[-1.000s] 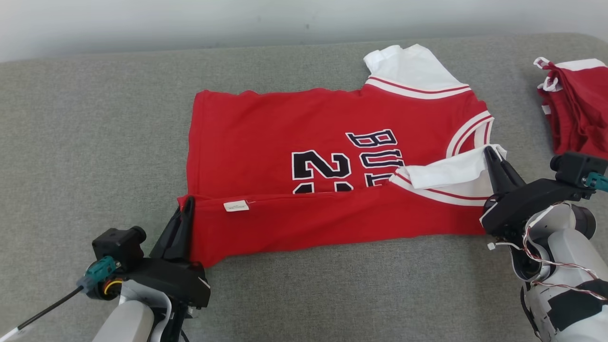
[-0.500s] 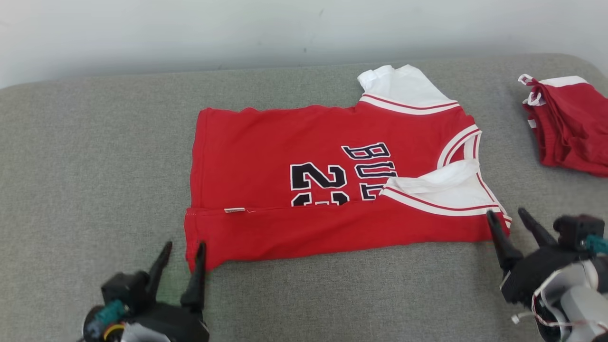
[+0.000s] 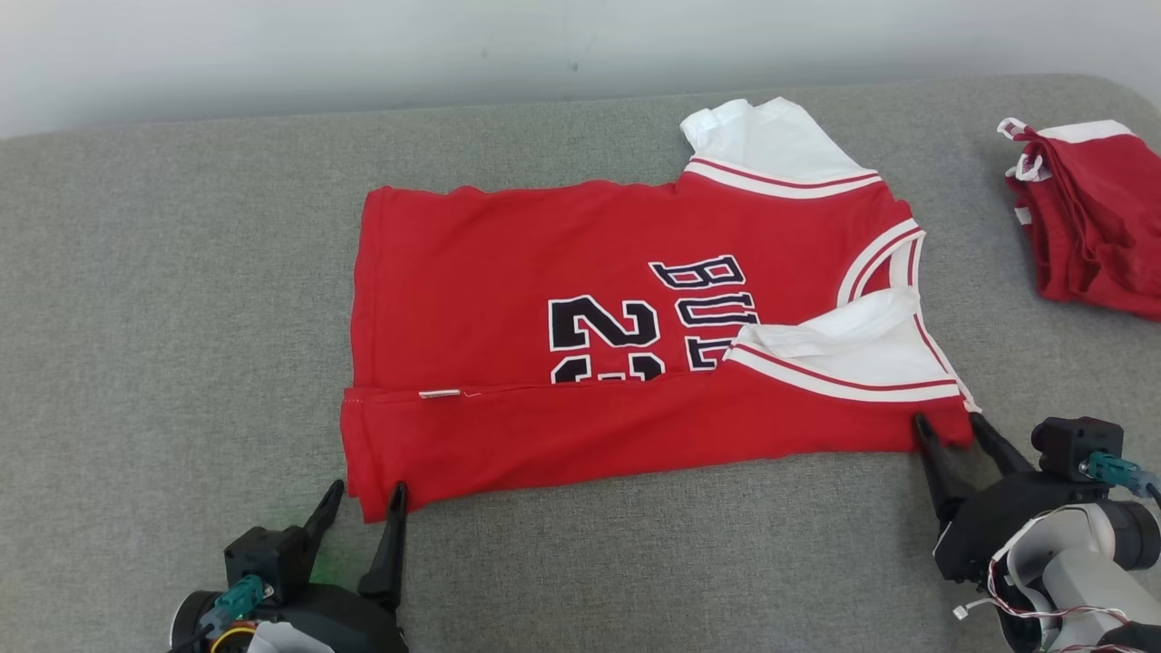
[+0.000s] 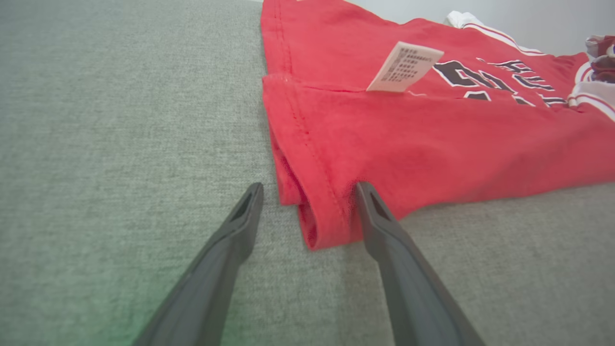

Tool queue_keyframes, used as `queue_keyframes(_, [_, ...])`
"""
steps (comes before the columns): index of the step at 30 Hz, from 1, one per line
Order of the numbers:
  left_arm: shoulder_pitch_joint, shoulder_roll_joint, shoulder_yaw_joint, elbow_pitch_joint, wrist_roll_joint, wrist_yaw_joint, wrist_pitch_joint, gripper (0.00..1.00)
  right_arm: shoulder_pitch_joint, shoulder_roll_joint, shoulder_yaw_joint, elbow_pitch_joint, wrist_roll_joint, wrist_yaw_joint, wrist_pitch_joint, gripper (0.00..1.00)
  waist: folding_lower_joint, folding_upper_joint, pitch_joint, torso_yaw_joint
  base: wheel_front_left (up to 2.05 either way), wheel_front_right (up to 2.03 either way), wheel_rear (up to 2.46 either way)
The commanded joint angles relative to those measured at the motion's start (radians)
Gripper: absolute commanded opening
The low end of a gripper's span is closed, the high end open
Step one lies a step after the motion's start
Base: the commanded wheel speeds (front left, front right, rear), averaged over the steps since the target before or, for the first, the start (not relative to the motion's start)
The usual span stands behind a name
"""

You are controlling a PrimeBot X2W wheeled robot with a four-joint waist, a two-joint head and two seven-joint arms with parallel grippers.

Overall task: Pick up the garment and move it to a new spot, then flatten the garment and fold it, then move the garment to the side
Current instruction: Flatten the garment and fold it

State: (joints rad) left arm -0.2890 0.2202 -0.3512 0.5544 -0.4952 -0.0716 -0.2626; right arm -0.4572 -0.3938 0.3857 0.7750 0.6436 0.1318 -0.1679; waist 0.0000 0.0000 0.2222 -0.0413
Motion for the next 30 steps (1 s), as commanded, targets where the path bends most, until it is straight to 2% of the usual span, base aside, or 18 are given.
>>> queue_keyframes(1, [-0.012, -0.007, -0.002, 0.02, 0.004, -0.006, -0.003, 0.46, -0.011, 0.012, 0.005, 0.015, 0.013, -0.002, -0.01, 0.01, 0.0, 0.0, -0.003, 0.0, 0.0, 0.0, 0.0])
queue_keyframes(2, [-0.017, -0.01, -0.002, 0.031, 0.005, -0.007, -0.003, 0.0, -0.012, 0.017, 0.007, 0.025, 0.019, -0.002, -0.014, 0.0, 0.0, 0.0, -0.007, 0.0, 0.0, 0.0, 0.0])
queue_keyframes(9, [0.009, -0.01, 0.027, 0.024, 0.008, -0.022, -0.003, 0.0, 0.005, 0.027, 0.017, 0.04, 0.053, -0.002, -0.058, 0.0, 0.0, 0.0, -0.055, 0.007, 0.0, 0.0, 0.0])
queue_keyframes(17, [0.12, -0.005, 0.06, -0.075, 0.031, -0.013, -0.003, 0.0, 0.111, -0.015, 0.008, -0.053, 0.072, -0.002, -0.087, 0.0, 0.0, 0.0, -0.132, 0.029, 0.0, 0.0, 0.0])
queue_keyframes(23, [0.245, -0.005, 0.081, -0.168, 0.026, 0.022, -0.003, 0.0, 0.271, -0.034, -0.05, -0.168, 0.081, -0.002, -0.077, 0.0, 0.0, 0.0, -0.165, 0.035, 0.0, 0.0, 0.0])
queue_keyframes(30, [0.316, -0.005, 0.078, -0.21, 0.01, 0.045, 0.01, 0.0, 0.445, 0.002, -0.162, -0.298, 0.049, -0.002, 0.003, 0.0, 0.0, 0.0, -0.174, 0.036, 0.0, 0.0, 0.0])
